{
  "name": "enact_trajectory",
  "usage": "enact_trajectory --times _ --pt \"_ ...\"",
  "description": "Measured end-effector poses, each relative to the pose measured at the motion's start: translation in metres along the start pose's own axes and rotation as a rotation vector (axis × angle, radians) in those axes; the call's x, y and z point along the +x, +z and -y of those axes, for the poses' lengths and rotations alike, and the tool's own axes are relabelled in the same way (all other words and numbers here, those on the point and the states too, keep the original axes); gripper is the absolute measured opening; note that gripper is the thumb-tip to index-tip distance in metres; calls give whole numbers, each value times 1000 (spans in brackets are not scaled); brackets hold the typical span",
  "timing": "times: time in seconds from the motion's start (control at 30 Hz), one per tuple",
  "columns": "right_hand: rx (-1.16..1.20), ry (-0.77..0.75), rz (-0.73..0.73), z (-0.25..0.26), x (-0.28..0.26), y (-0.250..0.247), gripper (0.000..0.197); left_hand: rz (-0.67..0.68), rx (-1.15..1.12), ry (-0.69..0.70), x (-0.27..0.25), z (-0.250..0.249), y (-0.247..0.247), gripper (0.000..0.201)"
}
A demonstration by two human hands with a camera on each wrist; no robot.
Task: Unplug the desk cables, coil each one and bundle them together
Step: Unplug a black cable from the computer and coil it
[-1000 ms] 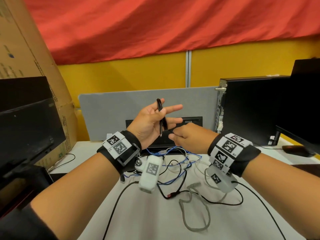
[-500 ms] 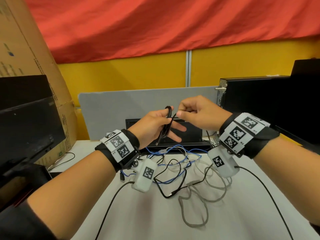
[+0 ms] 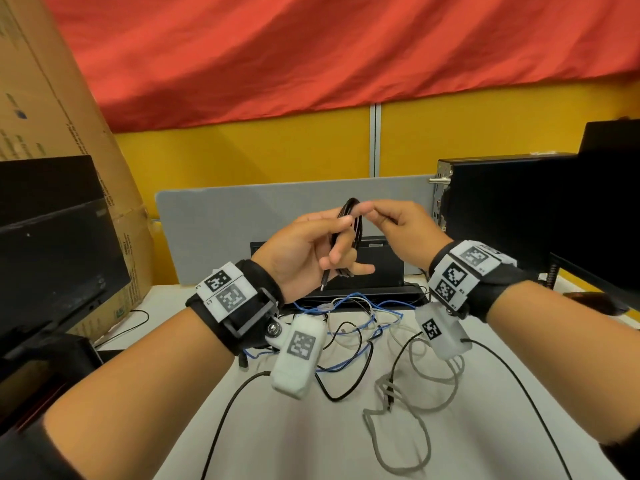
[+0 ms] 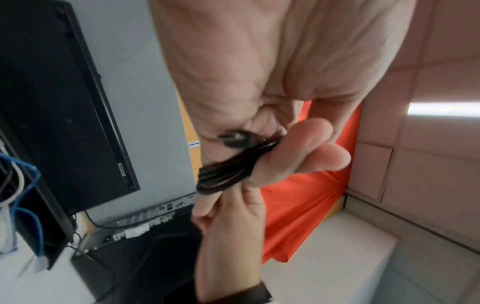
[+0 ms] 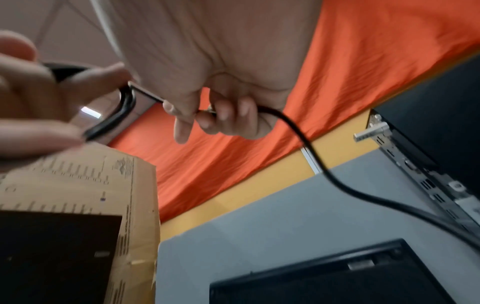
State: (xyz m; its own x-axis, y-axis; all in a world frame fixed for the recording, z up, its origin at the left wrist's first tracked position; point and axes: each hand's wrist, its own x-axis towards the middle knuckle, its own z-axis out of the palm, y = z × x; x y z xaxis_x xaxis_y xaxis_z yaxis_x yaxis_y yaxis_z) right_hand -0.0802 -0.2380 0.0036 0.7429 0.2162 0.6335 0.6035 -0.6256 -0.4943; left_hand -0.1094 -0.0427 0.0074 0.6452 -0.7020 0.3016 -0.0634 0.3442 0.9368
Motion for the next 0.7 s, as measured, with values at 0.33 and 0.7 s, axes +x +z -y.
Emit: enact_trajectory --times 0.33,0.7 --pt "-235 5 302 0 -22 29 32 -314 -84 204 15 -5 -16 33" --pt "-155 -33 264 22 -17 30 29 -299 362 244 17 -1 -32 24"
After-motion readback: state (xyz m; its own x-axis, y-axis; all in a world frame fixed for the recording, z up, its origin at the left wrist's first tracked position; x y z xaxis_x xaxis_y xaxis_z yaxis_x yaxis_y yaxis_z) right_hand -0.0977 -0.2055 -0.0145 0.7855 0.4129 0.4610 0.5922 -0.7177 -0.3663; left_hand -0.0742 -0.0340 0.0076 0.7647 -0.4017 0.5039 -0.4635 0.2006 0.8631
